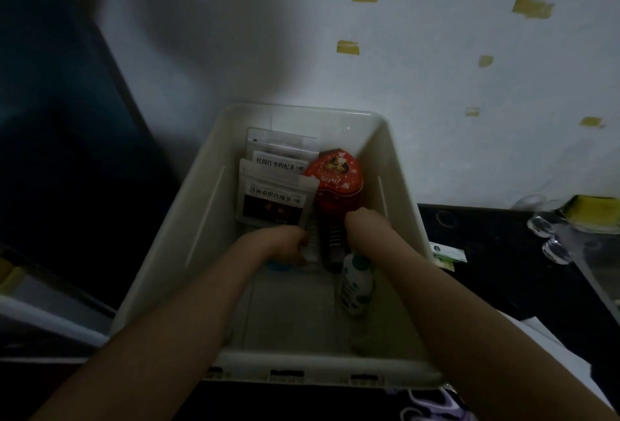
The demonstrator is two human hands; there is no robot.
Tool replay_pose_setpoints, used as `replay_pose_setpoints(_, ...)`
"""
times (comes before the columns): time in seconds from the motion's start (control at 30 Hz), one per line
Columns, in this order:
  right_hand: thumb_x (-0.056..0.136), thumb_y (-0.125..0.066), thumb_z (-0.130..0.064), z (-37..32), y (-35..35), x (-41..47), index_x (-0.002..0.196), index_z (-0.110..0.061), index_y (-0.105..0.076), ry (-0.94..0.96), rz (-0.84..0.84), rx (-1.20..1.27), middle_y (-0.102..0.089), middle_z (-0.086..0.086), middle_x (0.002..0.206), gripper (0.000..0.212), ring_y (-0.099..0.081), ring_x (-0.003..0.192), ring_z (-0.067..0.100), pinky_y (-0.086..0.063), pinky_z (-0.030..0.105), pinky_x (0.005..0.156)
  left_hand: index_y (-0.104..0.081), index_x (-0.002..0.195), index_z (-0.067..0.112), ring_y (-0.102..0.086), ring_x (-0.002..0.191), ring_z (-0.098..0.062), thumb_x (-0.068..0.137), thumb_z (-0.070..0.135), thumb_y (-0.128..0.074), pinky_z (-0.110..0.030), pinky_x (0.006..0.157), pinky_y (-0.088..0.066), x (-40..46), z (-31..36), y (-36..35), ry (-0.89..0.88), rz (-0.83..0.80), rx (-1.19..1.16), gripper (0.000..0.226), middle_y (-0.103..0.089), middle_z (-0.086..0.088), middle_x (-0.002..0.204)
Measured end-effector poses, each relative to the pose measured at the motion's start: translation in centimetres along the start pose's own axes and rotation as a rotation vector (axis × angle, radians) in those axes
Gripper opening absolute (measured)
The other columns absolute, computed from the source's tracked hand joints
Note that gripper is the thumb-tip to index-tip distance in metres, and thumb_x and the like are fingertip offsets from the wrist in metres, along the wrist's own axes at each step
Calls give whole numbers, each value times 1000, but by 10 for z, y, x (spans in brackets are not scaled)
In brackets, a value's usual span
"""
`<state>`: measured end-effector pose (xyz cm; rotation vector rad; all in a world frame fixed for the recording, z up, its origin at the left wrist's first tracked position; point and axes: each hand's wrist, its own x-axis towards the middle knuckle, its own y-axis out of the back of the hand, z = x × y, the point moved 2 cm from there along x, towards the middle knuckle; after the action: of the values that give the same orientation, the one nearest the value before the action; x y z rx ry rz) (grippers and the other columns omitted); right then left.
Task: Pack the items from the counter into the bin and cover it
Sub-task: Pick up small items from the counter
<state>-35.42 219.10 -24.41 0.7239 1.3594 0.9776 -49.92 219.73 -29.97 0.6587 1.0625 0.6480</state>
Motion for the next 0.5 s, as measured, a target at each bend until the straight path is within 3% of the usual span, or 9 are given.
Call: replay_pose_setpoints(0.5,91,-54,-12,-1,-4,0,137,-6,-40,24,-261,-59,-39,15,142,49,-42,129,32,-40,41,105,-58,122,14,-59,108,-23,85,27,-63,-40,95,-51,-1,-1,-2,27,-63,41,40,-60,-6,124)
